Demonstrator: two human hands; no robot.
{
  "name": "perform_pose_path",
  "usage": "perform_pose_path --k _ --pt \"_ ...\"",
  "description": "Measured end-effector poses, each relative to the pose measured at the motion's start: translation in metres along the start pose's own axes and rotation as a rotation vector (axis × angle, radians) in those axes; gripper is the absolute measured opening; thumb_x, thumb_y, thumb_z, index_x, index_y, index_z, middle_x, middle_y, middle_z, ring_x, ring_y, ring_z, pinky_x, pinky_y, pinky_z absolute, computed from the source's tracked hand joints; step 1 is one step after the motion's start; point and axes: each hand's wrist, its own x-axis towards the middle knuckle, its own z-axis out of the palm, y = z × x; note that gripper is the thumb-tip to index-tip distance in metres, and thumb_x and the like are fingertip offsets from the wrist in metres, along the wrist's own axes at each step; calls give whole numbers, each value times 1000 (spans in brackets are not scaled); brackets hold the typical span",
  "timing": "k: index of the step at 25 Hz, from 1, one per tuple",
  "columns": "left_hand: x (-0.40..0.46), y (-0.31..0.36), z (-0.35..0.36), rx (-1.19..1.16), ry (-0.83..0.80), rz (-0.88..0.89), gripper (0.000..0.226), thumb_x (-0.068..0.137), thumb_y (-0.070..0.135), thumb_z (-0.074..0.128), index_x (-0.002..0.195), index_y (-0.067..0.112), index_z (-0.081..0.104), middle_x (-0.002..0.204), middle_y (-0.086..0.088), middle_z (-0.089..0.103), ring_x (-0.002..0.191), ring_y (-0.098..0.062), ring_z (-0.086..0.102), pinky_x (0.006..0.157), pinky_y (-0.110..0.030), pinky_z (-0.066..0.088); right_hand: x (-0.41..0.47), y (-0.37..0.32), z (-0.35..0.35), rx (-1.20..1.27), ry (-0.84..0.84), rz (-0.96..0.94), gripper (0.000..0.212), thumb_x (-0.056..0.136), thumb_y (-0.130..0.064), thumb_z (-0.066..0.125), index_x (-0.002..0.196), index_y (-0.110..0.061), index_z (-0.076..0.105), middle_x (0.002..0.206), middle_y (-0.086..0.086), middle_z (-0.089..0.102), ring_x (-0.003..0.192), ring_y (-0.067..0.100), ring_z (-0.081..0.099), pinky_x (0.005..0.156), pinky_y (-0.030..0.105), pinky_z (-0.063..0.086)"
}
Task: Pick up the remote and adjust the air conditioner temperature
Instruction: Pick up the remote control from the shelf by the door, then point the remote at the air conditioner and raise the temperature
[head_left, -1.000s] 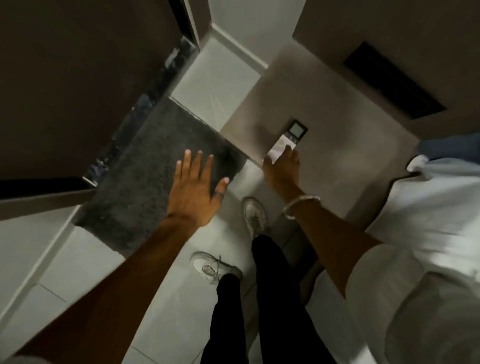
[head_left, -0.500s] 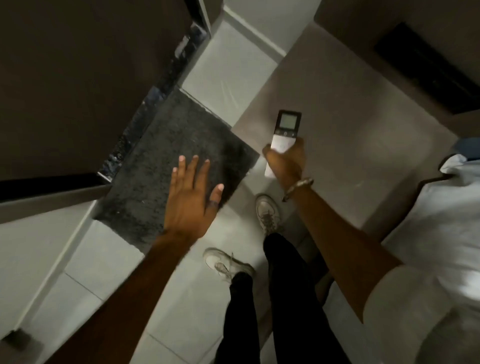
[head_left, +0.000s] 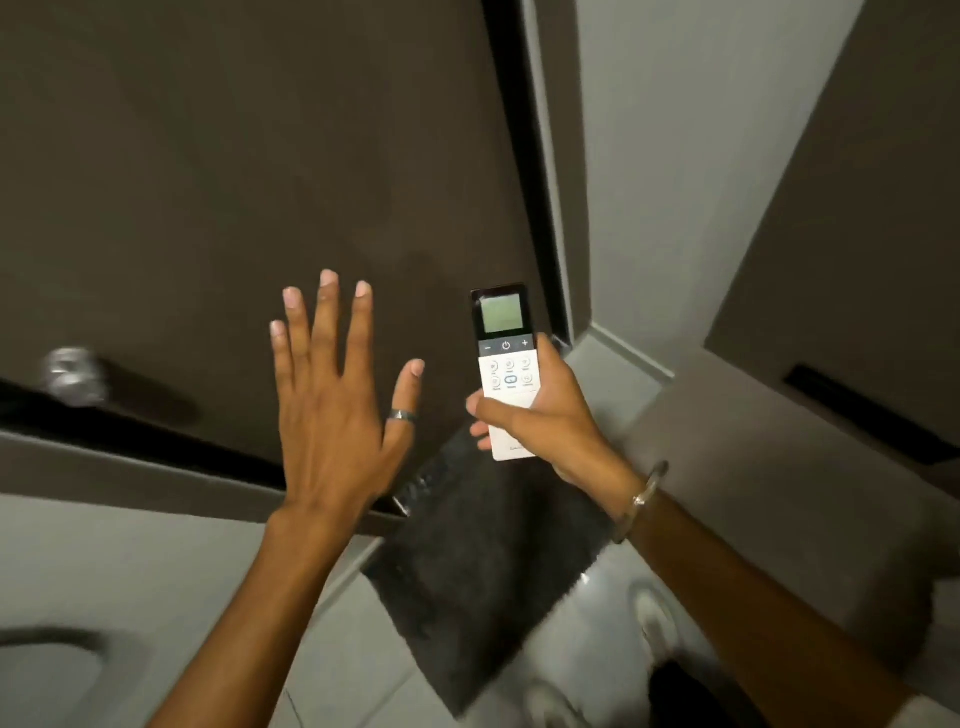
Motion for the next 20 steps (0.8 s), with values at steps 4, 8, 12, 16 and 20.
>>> perform_pose_path --k 4,8,12,16,20 --pt "27 -45 -124 129 250 -24 78 105 56 39 167 17 13 176 -14 3 162 -34 -6 132 -47 -5 -26 -136 62 -43 -169 -246 52 80 -5 87 118 -20 54 102 19 76 64 25 80 60 42 67" --pt "62 -74 -224 215 502 -13 78 104 55 41 167 16 14 176 -15 5 162 -36 -3 132 -47 -4 -57 -259 111 -63 -289 -483 50 83 2 84 117 -9 50 96 21 74 59 28 75 59 47 66" --pt "93 -87 -306 252 755 -7 77 103 48 47 165 12 22 175 -16 11 162 -37 1 133 -48 -1 -98 -349 146 -91 -368 -699 51 83 2 84 120 -6 50 99 31 73 57 30 74 56 45 65" --pt "108 -89 -361 245 914 -42 77 100 47 49 164 12 25 174 -15 14 163 -34 2 133 -53 5 -131 -402 169 -59 -453 -840 45 84 -1 83 118 -15 57 95 27 70 61 33 74 59 46 66" --pt "112 -89 -386 282 940 -49 78 99 47 49 164 13 25 174 -13 13 163 -34 2 132 -56 7 -147 -428 179 -14 -523 -869 31 92 -9 77 115 -18 59 88 20 77 59 33 74 58 44 64"
